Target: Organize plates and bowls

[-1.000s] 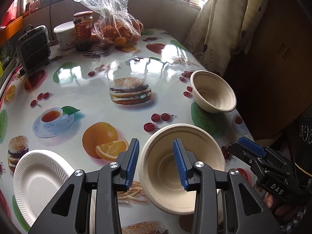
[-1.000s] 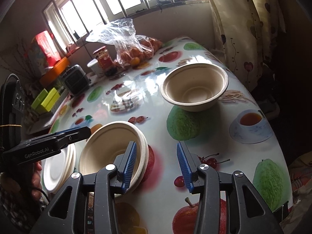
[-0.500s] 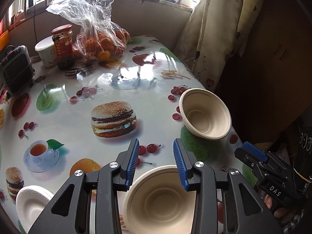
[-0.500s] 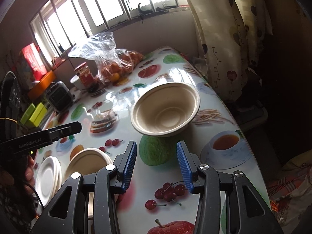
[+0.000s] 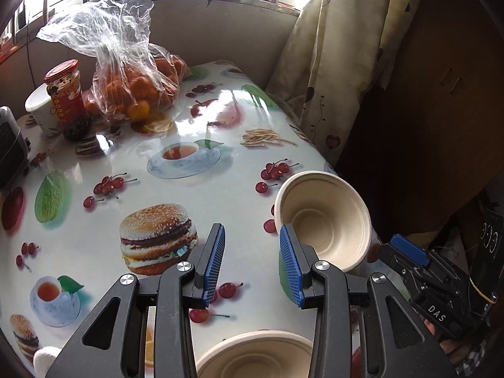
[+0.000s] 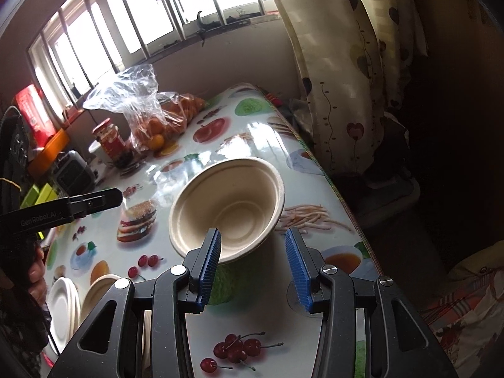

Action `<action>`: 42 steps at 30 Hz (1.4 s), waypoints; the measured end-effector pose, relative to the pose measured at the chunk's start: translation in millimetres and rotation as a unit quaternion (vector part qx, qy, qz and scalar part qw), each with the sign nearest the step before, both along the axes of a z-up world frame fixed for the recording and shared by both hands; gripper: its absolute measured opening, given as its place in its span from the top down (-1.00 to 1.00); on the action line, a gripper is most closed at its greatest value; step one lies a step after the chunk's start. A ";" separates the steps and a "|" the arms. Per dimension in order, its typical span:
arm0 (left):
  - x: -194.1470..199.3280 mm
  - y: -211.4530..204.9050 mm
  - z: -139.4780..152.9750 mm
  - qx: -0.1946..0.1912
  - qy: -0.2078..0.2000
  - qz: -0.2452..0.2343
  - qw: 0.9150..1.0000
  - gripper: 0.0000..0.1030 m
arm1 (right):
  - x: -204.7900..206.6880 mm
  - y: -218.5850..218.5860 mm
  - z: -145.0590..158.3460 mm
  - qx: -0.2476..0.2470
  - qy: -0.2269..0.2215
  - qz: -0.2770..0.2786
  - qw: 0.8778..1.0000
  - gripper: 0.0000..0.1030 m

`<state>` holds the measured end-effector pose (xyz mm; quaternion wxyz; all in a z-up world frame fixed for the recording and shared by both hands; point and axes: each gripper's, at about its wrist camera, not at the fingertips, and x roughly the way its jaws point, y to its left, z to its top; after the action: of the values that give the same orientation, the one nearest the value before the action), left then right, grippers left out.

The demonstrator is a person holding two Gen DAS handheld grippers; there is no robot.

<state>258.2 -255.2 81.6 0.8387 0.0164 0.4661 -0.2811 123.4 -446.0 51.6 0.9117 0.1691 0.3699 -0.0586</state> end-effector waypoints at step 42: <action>34.6 -57.8 -49.0 0.015 0.080 -0.046 0.996 0.74 | 27.5 -14.9 -21.3 0.023 0.014 0.000 1.000 0.49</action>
<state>292.8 -313.0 32.6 0.7844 0.0282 0.5349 -0.3127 150.9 -460.9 30.3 0.9024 0.1891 0.3835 -0.0528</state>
